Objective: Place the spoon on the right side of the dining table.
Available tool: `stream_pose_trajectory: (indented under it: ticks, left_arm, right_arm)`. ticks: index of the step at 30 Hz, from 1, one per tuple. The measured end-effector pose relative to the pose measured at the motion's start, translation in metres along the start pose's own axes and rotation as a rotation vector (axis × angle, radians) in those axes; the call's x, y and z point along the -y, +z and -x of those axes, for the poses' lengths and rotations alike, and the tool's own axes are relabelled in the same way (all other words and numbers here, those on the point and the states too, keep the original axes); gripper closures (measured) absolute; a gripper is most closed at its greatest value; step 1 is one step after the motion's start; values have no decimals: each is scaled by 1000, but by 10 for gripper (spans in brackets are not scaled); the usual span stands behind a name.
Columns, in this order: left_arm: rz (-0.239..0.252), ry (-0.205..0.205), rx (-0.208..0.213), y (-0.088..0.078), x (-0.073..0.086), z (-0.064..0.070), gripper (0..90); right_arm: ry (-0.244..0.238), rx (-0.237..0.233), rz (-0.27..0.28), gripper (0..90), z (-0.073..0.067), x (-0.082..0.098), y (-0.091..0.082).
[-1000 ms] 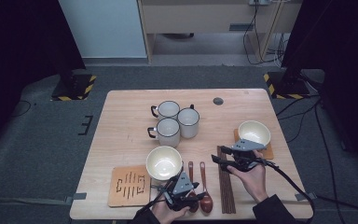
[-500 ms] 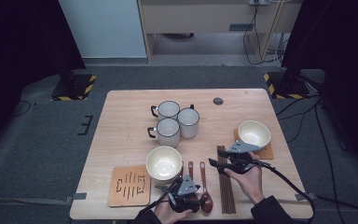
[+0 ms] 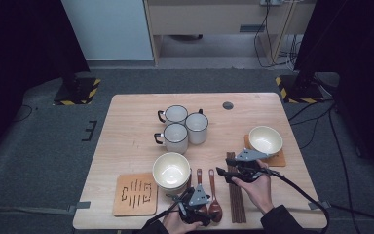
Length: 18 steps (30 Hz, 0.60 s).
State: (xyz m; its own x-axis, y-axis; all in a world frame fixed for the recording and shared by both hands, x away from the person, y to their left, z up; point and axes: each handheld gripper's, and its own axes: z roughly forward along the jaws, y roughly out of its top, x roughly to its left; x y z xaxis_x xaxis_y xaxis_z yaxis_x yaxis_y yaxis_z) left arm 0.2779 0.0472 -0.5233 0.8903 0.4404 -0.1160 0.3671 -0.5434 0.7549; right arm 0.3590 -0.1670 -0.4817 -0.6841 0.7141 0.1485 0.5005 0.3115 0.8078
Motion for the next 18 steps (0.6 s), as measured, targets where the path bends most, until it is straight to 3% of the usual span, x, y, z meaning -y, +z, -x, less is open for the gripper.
stream_pose_trajectory:
  ticks: [9, 18]
  left_arm:
    - [-14, 9, 20, 4, 1, 3, 330]
    - [-20, 32, 9, 5, 1, 3, 326]
  right_arm:
    - [4, -22, -17, 447, -2, 3, 6]
    - [-3, -28, -47, 433, -6, 4, 15]
